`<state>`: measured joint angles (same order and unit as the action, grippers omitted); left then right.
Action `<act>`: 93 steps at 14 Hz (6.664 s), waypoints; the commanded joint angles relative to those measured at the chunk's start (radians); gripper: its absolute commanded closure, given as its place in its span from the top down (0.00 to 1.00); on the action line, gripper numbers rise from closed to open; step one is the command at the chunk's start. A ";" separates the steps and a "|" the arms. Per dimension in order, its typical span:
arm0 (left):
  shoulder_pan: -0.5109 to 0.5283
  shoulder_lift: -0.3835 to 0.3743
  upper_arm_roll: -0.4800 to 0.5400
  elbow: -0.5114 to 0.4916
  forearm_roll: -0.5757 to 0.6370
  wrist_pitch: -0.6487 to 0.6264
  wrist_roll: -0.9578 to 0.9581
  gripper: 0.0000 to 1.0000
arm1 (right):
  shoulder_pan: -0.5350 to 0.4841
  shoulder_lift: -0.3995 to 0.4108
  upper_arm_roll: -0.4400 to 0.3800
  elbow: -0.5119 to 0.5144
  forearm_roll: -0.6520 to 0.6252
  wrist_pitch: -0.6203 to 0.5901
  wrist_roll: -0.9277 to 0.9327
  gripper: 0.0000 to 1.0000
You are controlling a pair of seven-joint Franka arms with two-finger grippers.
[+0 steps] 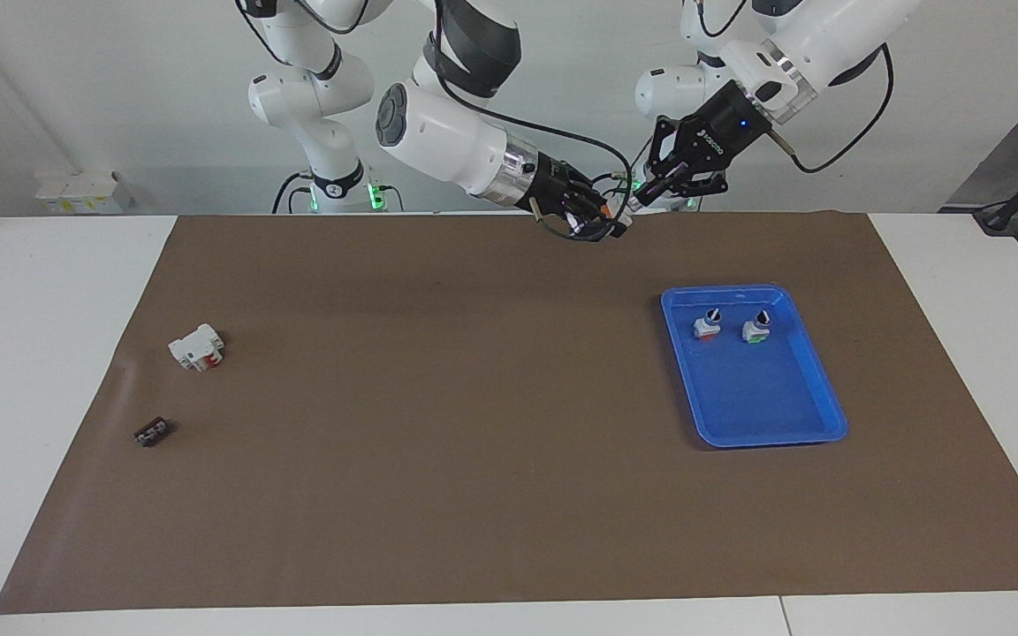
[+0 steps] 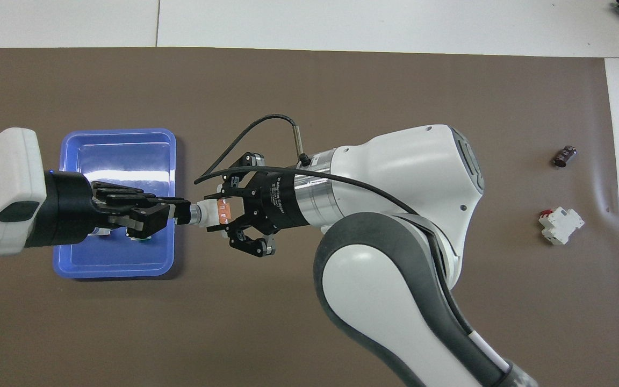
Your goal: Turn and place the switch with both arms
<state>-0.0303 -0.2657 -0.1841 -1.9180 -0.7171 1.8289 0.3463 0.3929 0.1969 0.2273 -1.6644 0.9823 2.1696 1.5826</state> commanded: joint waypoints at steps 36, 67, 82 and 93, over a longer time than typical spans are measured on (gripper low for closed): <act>0.081 0.396 0.009 -0.070 0.765 0.309 0.425 0.00 | -0.313 -0.209 -0.210 0.022 -1.008 -0.485 -1.383 1.00; -0.074 0.284 0.207 0.441 0.676 -0.376 -0.368 1.00 | -0.414 -0.295 -0.232 0.029 -0.999 -0.651 -1.469 1.00; 0.047 0.240 0.060 0.393 0.713 -0.384 -0.461 1.00 | -0.381 -0.283 -0.229 0.064 -0.998 -0.674 -1.487 1.00; -0.005 0.230 0.167 0.402 0.736 -0.413 -0.374 1.00 | -0.378 -0.286 -0.229 0.066 -0.998 -0.689 -1.489 1.00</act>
<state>-0.0220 -0.0225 -0.0307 -1.5179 0.0016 1.4402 -0.0426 0.0208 -0.0759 -0.0034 -1.5937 -0.0253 1.4884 0.1049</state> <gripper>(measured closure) 0.000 0.000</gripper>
